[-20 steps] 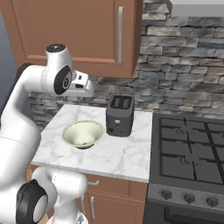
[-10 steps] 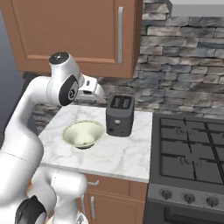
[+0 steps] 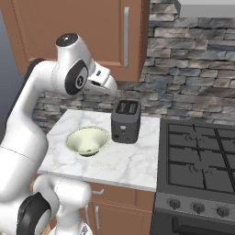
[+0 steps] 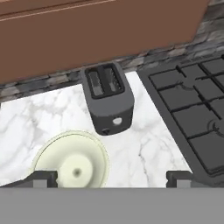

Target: Open the cabinet and setup a tea strainer by placing it in the bowl upright.

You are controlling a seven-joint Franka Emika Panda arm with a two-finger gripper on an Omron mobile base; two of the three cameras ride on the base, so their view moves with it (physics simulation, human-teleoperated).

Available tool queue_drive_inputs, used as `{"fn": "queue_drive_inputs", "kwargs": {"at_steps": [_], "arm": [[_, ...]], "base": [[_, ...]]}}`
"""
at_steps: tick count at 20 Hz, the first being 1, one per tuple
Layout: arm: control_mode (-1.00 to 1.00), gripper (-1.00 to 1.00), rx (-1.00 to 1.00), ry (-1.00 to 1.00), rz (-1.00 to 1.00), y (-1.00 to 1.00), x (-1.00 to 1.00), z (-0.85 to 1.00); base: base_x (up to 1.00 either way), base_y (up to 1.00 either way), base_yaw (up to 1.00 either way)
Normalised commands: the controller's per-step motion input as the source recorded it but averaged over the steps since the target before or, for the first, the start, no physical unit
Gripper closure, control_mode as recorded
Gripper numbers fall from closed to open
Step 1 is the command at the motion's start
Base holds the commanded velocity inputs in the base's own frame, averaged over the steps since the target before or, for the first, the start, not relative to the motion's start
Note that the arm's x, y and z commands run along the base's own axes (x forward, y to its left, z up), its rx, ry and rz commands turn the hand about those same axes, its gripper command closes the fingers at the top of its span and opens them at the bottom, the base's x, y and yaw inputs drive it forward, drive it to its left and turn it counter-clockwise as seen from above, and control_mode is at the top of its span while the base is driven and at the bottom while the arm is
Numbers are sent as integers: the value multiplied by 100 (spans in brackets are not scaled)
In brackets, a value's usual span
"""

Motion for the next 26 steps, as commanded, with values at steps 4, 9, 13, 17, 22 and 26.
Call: {"fn": "queue_drive_inputs", "kwargs": {"at_steps": [4, 9, 13, 17, 22, 26], "arm": [[-100, -100, 20, 0, 0, -34, 0, 59], [-100, -100, 4, 0, 1, -44, 0, 15], [-100, -100, 0, 0, 0, -50, 2, 19], [-100, -100, 2, -4, 0, -40, 1, 37], [-100, -100, 0, -39, 9, -3, 7, 20], [-100, -100, 0, -48, 11, 0, 13, 22]], "base": [[0, 0, 0], [0, 0, 0], [0, 0, 0], [0, 0, 0], [0, 0, 0], [0, 0, 0]]}}
